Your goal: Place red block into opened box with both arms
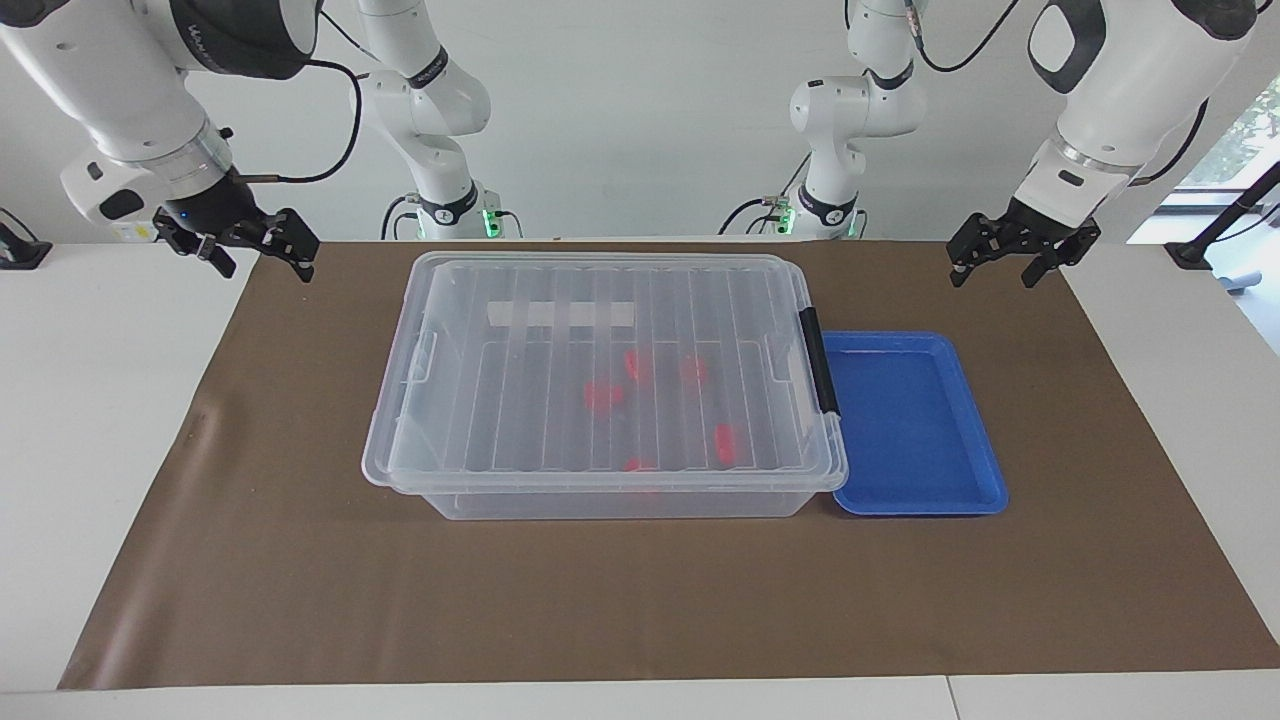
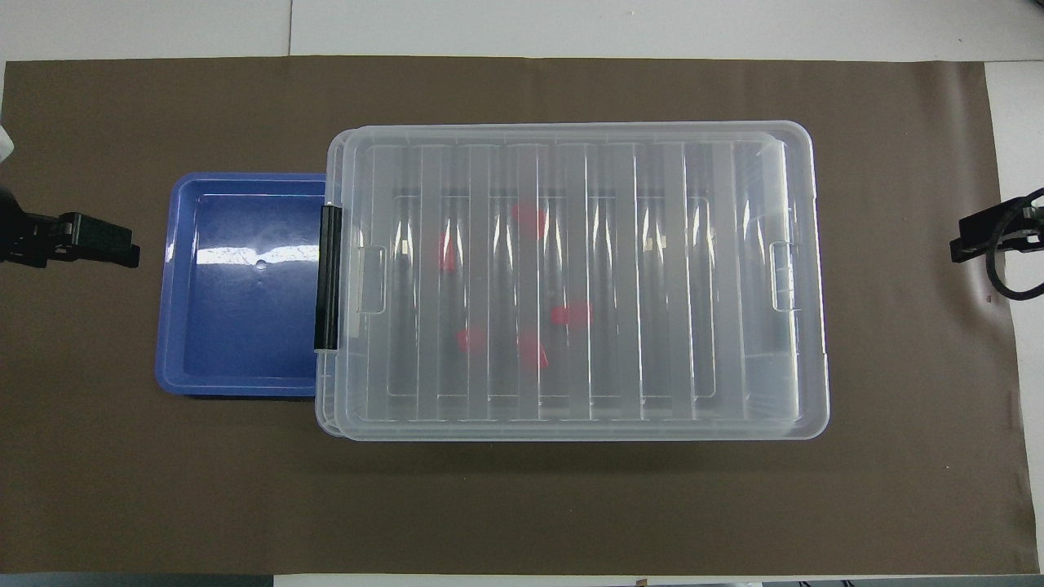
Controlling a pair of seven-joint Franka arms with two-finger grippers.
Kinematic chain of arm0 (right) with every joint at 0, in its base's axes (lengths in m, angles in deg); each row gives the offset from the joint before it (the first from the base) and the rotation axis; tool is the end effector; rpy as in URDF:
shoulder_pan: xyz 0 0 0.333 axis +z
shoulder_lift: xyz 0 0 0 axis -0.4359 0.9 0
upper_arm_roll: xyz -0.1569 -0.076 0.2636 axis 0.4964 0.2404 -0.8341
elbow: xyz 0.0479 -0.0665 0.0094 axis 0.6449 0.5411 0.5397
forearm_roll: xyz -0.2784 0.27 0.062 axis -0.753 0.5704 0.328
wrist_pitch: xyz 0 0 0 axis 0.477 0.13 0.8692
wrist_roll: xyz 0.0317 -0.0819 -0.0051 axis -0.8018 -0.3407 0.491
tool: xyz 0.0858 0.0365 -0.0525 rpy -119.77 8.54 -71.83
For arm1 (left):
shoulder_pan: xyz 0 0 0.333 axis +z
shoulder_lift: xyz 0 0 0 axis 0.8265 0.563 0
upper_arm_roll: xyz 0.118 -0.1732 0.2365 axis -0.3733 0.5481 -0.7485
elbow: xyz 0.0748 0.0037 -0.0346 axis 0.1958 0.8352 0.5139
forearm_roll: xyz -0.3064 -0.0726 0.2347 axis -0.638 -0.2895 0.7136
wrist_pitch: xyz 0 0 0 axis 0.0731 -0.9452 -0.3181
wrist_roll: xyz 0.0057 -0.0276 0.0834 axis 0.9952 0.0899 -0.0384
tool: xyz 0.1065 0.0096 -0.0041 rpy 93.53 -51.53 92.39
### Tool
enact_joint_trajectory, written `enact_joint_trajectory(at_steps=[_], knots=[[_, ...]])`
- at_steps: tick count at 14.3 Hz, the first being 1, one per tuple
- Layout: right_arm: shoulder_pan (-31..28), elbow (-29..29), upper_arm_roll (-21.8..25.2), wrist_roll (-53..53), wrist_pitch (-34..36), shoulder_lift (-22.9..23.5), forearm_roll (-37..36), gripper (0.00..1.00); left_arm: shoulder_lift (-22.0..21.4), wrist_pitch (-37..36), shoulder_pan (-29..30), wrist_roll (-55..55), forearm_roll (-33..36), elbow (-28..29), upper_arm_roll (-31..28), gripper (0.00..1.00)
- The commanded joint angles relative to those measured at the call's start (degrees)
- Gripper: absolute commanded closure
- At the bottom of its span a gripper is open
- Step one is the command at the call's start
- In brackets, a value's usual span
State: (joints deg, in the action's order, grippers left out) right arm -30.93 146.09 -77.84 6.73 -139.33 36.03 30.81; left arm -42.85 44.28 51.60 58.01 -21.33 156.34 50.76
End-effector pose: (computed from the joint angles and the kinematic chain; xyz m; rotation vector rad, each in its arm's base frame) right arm 0.5546 -0.0546 0.6175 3.1177 -0.1276 -0.1439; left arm 0.5460 -0.0413 0.6104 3.1187 -0.1389 -0.0360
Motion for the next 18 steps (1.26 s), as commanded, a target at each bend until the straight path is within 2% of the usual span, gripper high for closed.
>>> enact_joint_trajectory(at_steps=[1,5,8,18], knots=[[-0.4,-0.6,-0.5,1.4,-0.5,0.2,0.2,0.00,-0.3,-0.5,-0.1,0.3,-0.7,0.1,-0.5,0.00],[-0.4,-0.8,-0.6,1.5,-0.6,0.1,0.4,0.00,-0.3,-0.5,-0.1,0.3,-0.6,0.1,-0.4,0.00],[-0.4,-0.7,-0.6,1.4,-3.9,0.1,0.7,0.00,-0.2,-0.5,-0.1,0.3,-0.6,0.1,-0.4,0.00],[-0.4,-0.6,-1.0,1.4,-3.1,-0.1,0.8,0.00,-0.2,-0.4,-0.1,0.3,-0.7,0.1,-0.4,0.00]])
